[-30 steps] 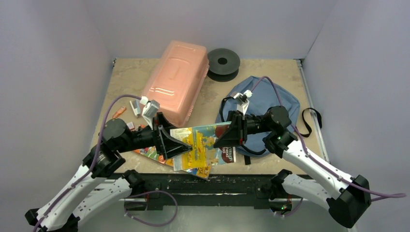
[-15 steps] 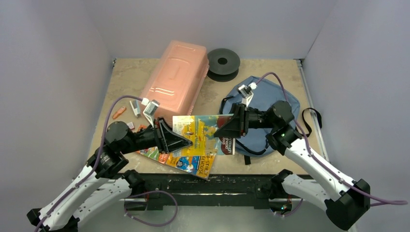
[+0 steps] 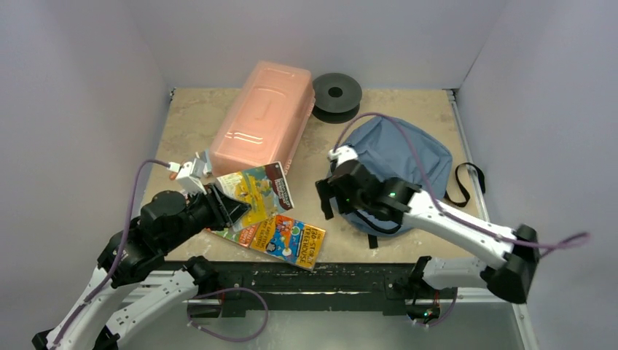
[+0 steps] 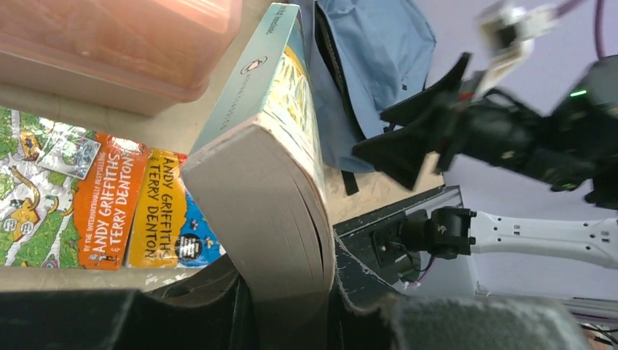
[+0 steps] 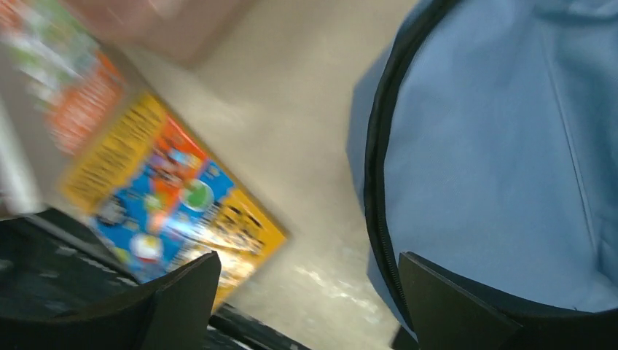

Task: Pack the student bag
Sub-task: Pick up the book from the center of the board, then place the book in the student bag.

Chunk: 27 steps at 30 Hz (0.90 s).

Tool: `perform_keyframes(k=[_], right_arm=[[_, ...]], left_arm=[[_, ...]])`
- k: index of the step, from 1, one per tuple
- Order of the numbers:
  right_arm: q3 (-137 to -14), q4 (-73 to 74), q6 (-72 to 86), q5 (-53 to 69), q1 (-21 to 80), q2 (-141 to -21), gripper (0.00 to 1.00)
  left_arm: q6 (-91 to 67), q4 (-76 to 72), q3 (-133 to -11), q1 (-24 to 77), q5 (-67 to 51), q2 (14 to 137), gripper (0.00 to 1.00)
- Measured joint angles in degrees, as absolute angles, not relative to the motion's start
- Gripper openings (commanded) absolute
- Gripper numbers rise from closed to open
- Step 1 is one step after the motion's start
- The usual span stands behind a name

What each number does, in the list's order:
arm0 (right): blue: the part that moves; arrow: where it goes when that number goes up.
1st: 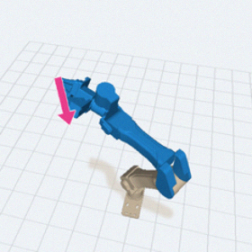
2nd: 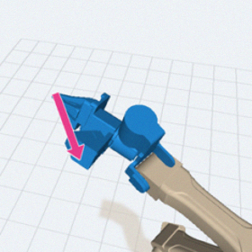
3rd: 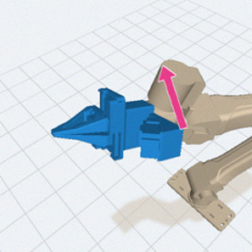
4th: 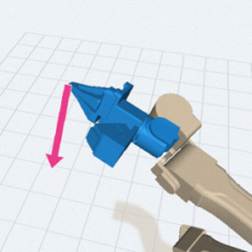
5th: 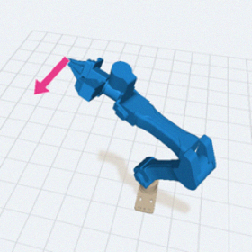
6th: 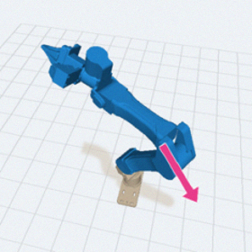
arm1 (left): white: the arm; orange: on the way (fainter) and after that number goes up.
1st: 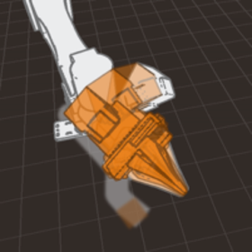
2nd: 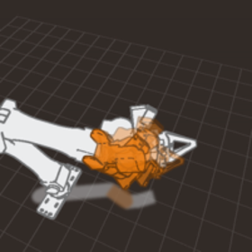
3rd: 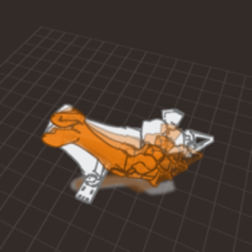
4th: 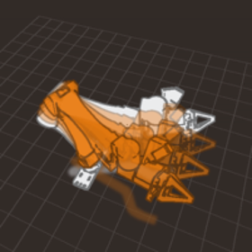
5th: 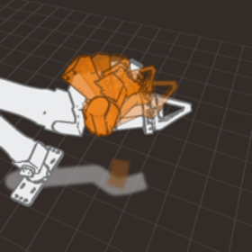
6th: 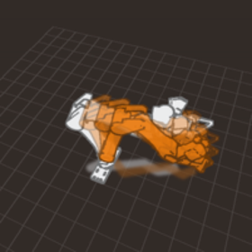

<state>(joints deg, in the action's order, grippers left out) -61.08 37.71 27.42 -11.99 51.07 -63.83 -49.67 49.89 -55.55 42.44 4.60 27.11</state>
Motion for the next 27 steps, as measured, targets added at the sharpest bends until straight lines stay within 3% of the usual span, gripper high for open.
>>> perform_keyframes(k=[2,5,6,10,14,19,27], right_arm=[[-60.95,40.07,25.61,-17.76,55.55,-70.72,0.83],[-59.53,41.69,23.62,-25.76,57.87,-79.11,0.59],[-59.33,42.39,23.16,-28.23,57.84,-81.06,0.56],[-59.44,43.05,22.92,-36.75,57.69,-85.58,0.54],[-60.20,43.94,23.22,-41.34,57.69,-87.44,0.60],[-60.60,45.82,23.57,-43.00,57.74,-86.46,0.65],[-62.46,48.51,23.53,-43.51,57.71,-82.56,0.64]], left_arm=[[-49.67,50.87,-56.12,42.44,4.78,28.18,0.00],[-49.71,51.64,-56.07,42.44,4.25,29.04,0.00],[-49.76,51.75,-55.90,42.44,3.81,29.08,0.00],[-50.00,50.92,-54.37,42.44,0.78,28.75,0.00],[-50.43,49.78,-52.10,42.44,-3.20,29.15,0.00],[-51.27,47.11,-48.60,42.46,-7.35,30.39,0.00],[-52.82,43.29,-45.43,42.46,-11.44,31.83,0.00]])
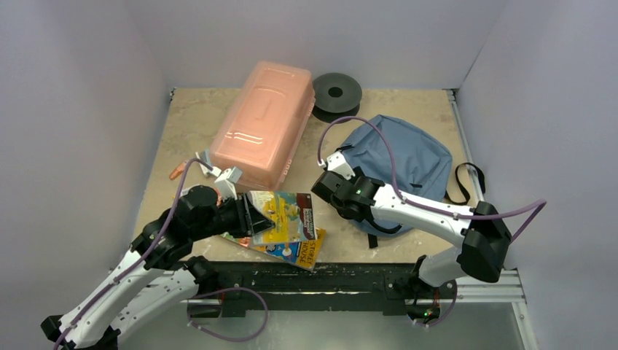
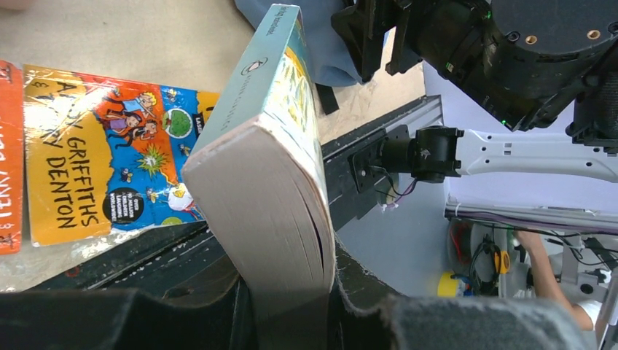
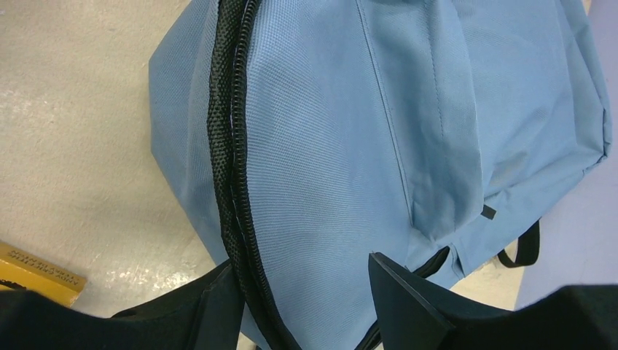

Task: Pack the student bag
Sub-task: Place the book in the student bag.

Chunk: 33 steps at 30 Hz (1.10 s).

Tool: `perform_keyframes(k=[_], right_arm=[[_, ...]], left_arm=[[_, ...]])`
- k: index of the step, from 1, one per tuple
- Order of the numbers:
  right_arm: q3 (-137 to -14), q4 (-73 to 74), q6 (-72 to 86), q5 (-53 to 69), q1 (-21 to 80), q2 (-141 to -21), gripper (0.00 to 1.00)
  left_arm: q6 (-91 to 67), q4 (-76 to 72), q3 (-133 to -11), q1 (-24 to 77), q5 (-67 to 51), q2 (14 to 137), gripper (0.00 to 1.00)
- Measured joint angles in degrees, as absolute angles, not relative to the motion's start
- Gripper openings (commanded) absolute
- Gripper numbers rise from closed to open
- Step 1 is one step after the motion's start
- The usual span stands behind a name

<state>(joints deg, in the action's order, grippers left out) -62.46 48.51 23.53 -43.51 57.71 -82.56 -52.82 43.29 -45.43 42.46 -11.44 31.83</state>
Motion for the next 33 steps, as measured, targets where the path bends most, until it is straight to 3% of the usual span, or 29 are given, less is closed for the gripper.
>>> perform_keyframes(k=[8,11,14,16,19,20,24,27,29,30,33], right_arm=[[-62.46,49.58,24.10,-43.94,57.74,-82.56,0.26],[-62.81,50.35,24.69,-44.23,57.74,-82.98,0.32],[-62.96,50.65,24.93,-44.93,57.74,-83.90,0.47],[-63.00,51.05,25.15,-45.82,57.71,-84.71,0.45],[-63.00,51.29,25.61,-46.98,57.74,-86.00,0.03],[-63.00,51.33,25.43,-47.13,57.74,-86.37,0.00],[-63.88,52.97,27.29,-48.71,57.74,-88.44,0.00],[-66.74,55.88,27.81,-49.39,57.71,-89.41,0.14],[-68.99,57.43,27.49,-48.66,57.67,-89.03,0.09],[-69.91,57.71,27.20,-48.40,57.67,-88.73,0.00],[-71.26,57.78,25.28,-47.83,57.47,-86.41,0.00]], left_arm=[[-54.11,40.32,-44.10,42.46,-13.76,32.62,0.00],[-54.50,39.68,-43.79,42.46,-14.33,32.62,0.00],[-54.85,38.94,-43.11,42.46,-14.83,32.64,0.00],[-55.07,38.35,-42.63,42.46,-15.18,32.80,0.00],[-55.55,37.69,-42.22,42.46,-15.55,33.01,0.00],[-55.79,37.39,-42.13,42.46,-15.77,33.10,0.00],[-57.56,34.13,-40.66,42.50,-16.97,33.34,0.00],[-59.70,30.20,-38.81,42.50,-18.37,34.61,0.00],[-61.28,27.49,-38.33,42.50,-19.40,36.69,0.00],[-61.87,26.41,-38.33,42.50,-19.70,37.93,0.00],[-63.37,22.61,-38.33,42.50,-19.94,41.89,0.00]])
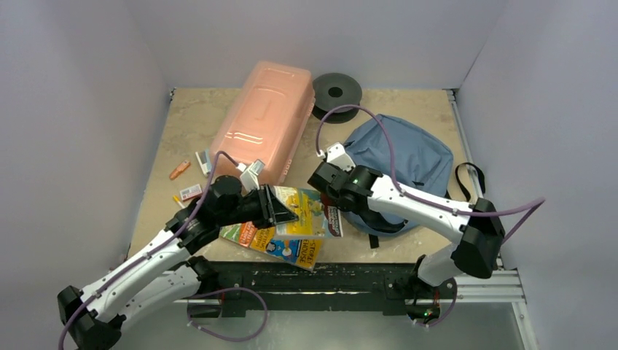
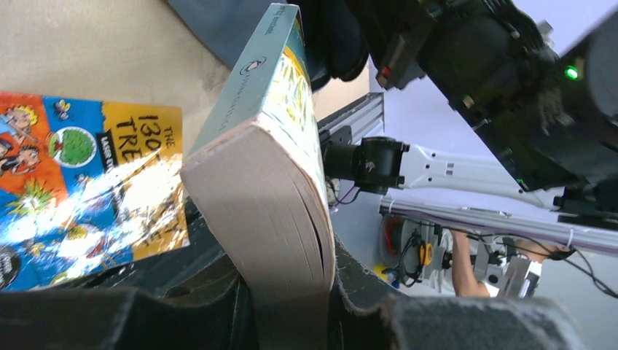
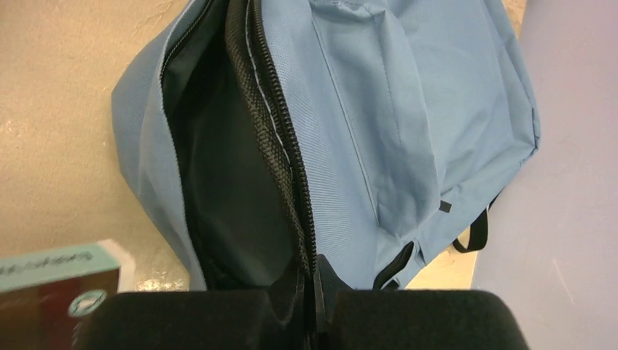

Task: Pack the student bag
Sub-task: Place the book in the student bag.

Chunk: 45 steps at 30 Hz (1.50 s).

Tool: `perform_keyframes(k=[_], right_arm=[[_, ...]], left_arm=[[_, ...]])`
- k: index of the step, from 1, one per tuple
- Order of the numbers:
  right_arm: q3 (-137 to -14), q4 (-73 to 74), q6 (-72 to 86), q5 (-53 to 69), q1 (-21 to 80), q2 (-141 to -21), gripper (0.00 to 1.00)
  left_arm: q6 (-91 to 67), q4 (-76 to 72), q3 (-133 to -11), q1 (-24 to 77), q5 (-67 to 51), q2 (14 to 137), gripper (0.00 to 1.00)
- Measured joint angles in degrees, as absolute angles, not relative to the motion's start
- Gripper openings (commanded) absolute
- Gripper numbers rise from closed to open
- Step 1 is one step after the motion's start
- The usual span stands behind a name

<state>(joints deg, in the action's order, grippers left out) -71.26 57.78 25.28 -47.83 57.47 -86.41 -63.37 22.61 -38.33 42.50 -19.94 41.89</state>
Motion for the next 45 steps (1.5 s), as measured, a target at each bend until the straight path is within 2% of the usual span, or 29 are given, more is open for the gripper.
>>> perform_keyframes(k=[7,10,14,21,40,43,45], right_arm=[[-71.26,56.45,23.38,-43.99,53.45,-80.97,0.00],[-71.26,53.63,22.85,-39.22,49.78,-77.06,0.00],[-72.25,51.83,22.79,-35.81,46.02,-72.51,0.00],[-73.63,51.03,21.98,-31.29,45.95,-72.84,0.00],[-71.75,48.84,19.94,-31.94,46.00,-67.02,0.00],[-71.70,48.73,19.59,-31.92,45.98,-66.96,0.00],[-71.66,48.58,19.42,-31.92,45.95,-66.96,0.00]], left_arm=[[-70.15,8.34,-36.71,45.12,-17.50,50.83,0.00],[-73.25,1.78,-36.86,50.83,-11.79,56.73,0.00],[-76.71,0.05,-40.21,56.38,-4.62,64.95,0.00],[-82.17,-13.82,-43.48,57.93,8.38,82.26,0.00],[-89.17,-30.02,-71.75,61.84,27.18,120.97,0.00],[-90.04,-30.41,-75.20,62.08,29.43,124.29,0.17],[-90.67,-28.56,-76.71,62.06,29.87,124.95,0.37]])
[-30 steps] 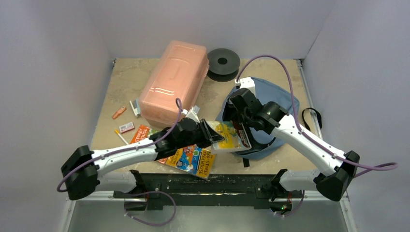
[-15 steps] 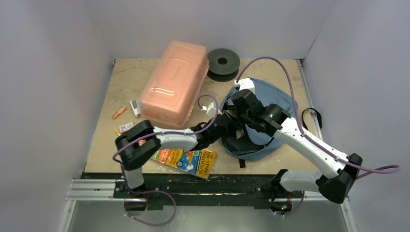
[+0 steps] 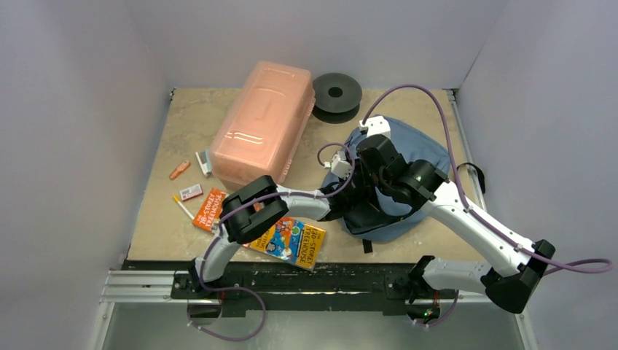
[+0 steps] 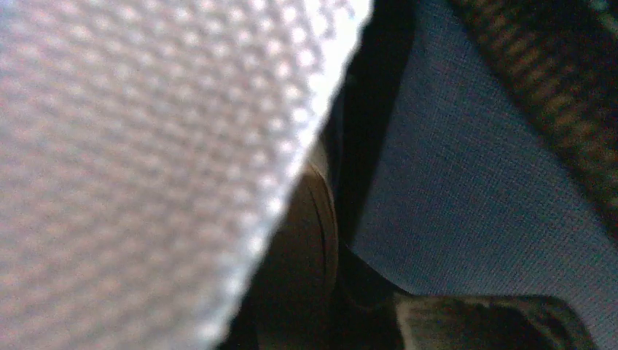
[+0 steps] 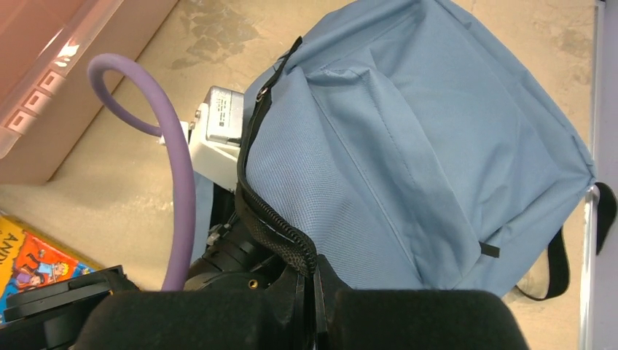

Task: Pack the student bag
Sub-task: Place the book in the student bag.

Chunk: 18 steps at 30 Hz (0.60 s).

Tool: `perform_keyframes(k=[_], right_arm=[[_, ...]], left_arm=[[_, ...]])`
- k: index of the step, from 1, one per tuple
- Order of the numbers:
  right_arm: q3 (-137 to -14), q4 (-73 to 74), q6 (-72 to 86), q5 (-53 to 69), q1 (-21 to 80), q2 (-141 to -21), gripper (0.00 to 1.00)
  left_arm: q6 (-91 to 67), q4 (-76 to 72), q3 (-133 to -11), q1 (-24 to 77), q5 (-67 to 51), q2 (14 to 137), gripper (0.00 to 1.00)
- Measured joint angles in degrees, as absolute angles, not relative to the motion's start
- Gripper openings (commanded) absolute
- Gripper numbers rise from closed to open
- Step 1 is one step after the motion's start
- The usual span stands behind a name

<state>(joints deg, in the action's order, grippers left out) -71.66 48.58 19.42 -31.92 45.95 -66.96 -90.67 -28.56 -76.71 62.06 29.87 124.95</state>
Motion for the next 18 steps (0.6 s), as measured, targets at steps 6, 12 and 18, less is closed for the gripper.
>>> perform_keyframes(k=[6,12,18], right_arm=[[-70.41,47.62,18.94,-32.69,45.74,-66.59,0.00],[-69.04,44.56,18.31,-33.95,45.21,-66.48,0.00],[-67.68,43.48,18.31,-33.43,43.13,-66.46,0.00]], left_arm=[[-94.48,-14.37,-79.50,62.28,29.19,124.14,0.75],[-98.94,0.71,-79.64,62.28,25.78,118.58,0.89],[-98.83,13.41,-80.29,61.30,21.15,115.72,0.90]])
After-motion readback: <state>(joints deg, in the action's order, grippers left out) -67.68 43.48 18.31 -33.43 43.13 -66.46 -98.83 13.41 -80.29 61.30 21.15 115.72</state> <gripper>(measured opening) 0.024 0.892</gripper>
